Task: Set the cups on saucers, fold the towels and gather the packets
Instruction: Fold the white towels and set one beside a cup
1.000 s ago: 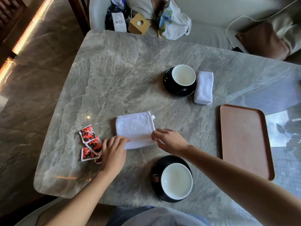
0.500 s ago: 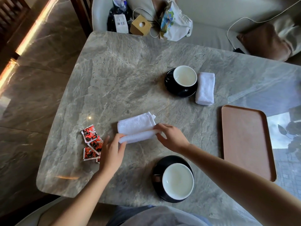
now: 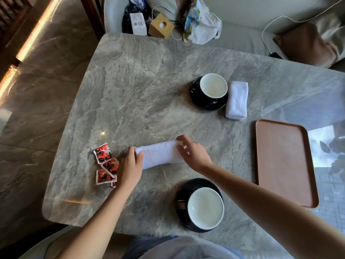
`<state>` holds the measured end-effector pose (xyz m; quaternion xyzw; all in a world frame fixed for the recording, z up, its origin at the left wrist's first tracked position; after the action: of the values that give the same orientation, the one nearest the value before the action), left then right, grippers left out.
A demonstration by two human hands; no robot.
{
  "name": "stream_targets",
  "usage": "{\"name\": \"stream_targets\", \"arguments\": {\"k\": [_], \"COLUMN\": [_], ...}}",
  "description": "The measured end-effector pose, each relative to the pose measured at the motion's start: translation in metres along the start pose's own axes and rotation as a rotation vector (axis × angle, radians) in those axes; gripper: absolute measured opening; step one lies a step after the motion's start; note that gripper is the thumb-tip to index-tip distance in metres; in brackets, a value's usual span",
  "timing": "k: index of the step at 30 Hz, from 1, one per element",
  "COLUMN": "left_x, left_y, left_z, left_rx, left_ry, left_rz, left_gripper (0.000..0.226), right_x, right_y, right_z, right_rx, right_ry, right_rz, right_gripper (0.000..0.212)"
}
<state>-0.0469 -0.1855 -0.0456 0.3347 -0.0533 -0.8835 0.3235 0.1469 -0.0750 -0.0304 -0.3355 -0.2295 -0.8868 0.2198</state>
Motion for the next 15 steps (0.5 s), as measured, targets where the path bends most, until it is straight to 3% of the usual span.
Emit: {"name": "stream_targets", "arguments": {"k": [15], "left_x": [-0.007], "left_y": [-0.014], "left_z": [-0.001], "left_rx": [-0.117], "left_ry": [-0.247], "left_rz": [-0.14], "left_gripper": [0.025], "right_x": [-0.009], "right_y": [-0.012], "right_z": [-0.018], "right_rx": [0.002], "right_ry": [0.033], "right_rz": [-0.042], "right_gripper": [0.031]}}
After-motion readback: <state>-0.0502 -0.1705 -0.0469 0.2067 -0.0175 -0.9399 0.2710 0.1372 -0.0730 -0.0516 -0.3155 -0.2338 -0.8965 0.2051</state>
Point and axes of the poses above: each hand's wrist, its own y-axis away from the middle knuckle, its own z-axis out of the back of the hand, x = y × z, the point moved 6 cm from there along -y, towards the middle knuckle, and after that the axes turned 6 degrees about -y, right-handed, at the moved point
